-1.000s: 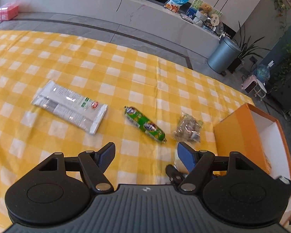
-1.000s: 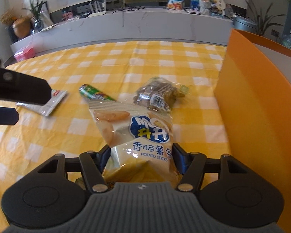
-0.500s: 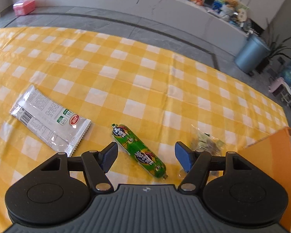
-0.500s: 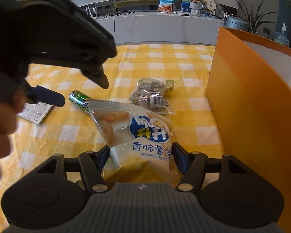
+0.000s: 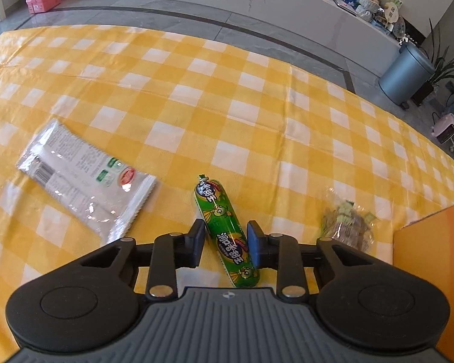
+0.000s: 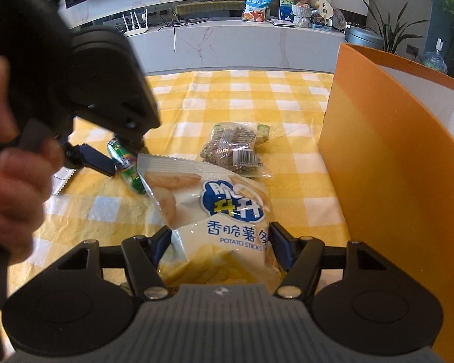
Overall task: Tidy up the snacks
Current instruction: 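Close the left tool on the green sausage while the right tool holds the potato-stick bag, then lift the potato-stick bag and green sausage and carry them over the box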
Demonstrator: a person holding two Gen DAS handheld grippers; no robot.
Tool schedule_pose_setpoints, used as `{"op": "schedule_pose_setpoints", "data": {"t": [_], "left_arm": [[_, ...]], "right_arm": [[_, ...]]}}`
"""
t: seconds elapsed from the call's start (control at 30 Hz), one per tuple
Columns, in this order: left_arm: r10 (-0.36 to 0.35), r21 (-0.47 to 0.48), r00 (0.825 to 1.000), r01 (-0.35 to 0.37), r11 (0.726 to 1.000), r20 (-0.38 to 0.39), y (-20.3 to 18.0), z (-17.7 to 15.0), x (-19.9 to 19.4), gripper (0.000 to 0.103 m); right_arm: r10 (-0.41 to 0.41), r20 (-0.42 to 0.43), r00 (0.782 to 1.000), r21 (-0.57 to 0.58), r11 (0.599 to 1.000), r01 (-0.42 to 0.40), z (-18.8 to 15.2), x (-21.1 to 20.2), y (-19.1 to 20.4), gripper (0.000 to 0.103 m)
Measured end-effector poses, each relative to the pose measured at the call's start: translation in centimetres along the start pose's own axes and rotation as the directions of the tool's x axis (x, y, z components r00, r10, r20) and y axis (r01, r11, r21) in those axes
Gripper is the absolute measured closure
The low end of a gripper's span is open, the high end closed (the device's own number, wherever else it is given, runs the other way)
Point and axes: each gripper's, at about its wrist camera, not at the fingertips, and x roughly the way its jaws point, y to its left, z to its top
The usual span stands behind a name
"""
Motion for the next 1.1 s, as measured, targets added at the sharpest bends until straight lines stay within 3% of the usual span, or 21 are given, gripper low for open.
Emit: {"op": "schedule_pose_setpoints", "data": {"t": [0.07,0.17,0.37,0.73,1.1], "left_arm": [[0.037,0.023,0.999,-0.038,0.999,0.039,0.4,-0.9,-0.8,0.071],[0.021,0.078,0.994,-0.029,0.997,0.107,1.0,-2.4,-2.4,0.072],[0.048,0.131,0.974,-0.078,0.988,0.223,1.8,-4.6,-5.4,0.073],[-0.012,0.170,0.964,-0.035,0.985,0.265,1.9,-6.7,-9.9,0.073],[-0.126,0.183,0.946,0.073,0.980,0.299,1.9,-8.3,-14.9,0.073]], "right_arm": [[-0.001,0.000,1.000,-0.002,1.000,0.001,0.0,0.0,0.0,0.038],[-0.005,0.001,1.000,-0.016,1.000,0.005,-0.1,-0.1,0.2,0.040],[-0.003,0.002,1.000,-0.039,0.999,0.003,-0.2,-0.4,0.6,0.043],[0.045,0.002,0.999,-0.063,0.997,-0.045,-0.3,-2.0,1.2,0.051],[0.084,0.050,0.995,-0.035,0.996,-0.082,0.0,-5.9,0.0,0.053]]}}
